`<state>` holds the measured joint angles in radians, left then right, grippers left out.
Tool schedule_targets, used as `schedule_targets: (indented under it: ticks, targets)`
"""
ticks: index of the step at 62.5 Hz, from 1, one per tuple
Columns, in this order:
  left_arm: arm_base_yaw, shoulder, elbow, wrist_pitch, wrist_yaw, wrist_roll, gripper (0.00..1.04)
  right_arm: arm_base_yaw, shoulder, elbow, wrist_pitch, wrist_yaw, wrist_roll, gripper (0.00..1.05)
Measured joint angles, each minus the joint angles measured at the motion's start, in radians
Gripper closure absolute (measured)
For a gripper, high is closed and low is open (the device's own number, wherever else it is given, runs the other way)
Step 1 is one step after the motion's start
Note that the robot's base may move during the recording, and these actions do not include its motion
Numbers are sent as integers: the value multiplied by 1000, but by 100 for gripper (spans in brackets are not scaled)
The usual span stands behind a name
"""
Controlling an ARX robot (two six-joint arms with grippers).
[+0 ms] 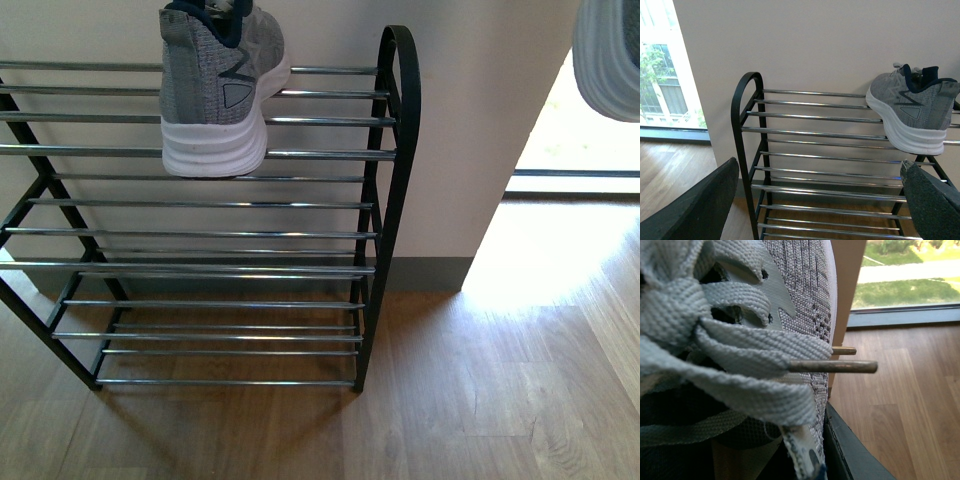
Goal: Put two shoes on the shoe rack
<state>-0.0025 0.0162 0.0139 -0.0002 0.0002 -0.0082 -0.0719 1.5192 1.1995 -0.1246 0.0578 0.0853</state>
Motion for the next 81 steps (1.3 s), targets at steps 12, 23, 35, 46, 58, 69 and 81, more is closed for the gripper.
schedule_targets:
  ticks: [12,23,35,46,58,69,81]
  targets:
    - [0,0,0,0,0,0,9,67,19,103,-147,-14,34,102]
    - [0,0,0,0,0,0,9,127,51,176,-214,-6,81,102]
    - [0,0,0,0,0,0,9,181,111,266,-287,18,164,102]
    - [0,0,0,0,0,0,9,229,175,327,-330,55,239,102]
    - [0,0,0,0,0,0,9,303,208,338,-350,62,270,102]
    - [0,0,0,0,0,0,9,358,203,312,-356,64,286,102]
    - [0,0,0,0,0,0,9,388,197,282,-364,53,308,102]
